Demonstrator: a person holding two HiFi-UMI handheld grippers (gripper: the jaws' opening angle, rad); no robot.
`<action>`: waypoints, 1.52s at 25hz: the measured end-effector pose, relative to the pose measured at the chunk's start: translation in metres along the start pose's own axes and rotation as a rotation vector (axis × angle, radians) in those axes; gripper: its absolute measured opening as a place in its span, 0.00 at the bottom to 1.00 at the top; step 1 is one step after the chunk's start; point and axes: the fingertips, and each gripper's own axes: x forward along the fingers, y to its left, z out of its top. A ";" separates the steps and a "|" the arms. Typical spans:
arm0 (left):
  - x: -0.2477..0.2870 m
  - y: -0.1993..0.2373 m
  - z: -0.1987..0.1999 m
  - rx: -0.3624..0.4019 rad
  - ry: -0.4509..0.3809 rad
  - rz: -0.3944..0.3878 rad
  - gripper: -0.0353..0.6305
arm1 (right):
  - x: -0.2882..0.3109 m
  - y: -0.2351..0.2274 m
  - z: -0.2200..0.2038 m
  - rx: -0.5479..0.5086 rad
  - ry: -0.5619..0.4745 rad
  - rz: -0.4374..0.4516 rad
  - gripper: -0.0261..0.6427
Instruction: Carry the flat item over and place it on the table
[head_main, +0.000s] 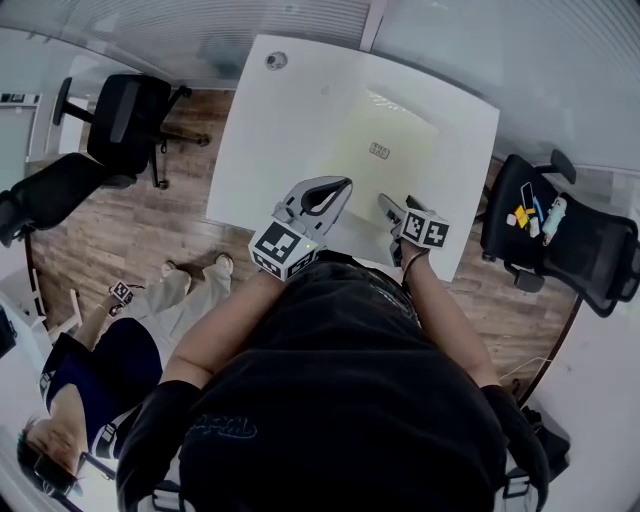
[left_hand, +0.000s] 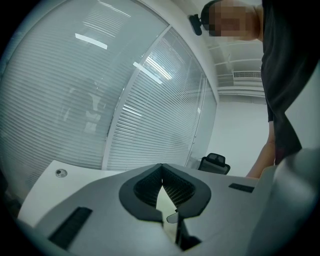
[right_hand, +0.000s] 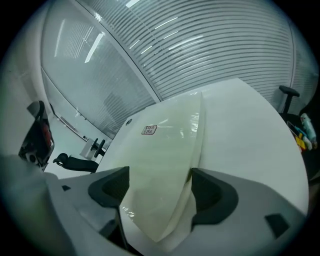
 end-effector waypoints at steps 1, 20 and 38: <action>0.000 -0.002 0.000 -0.001 -0.002 0.000 0.07 | -0.002 0.001 0.001 -0.005 -0.004 0.004 0.60; 0.025 -0.062 0.017 0.060 -0.094 0.048 0.07 | -0.136 0.086 0.068 -0.579 -0.365 0.180 0.08; -0.029 -0.090 -0.009 0.077 -0.094 0.073 0.07 | -0.170 0.123 0.028 -0.631 -0.457 0.230 0.07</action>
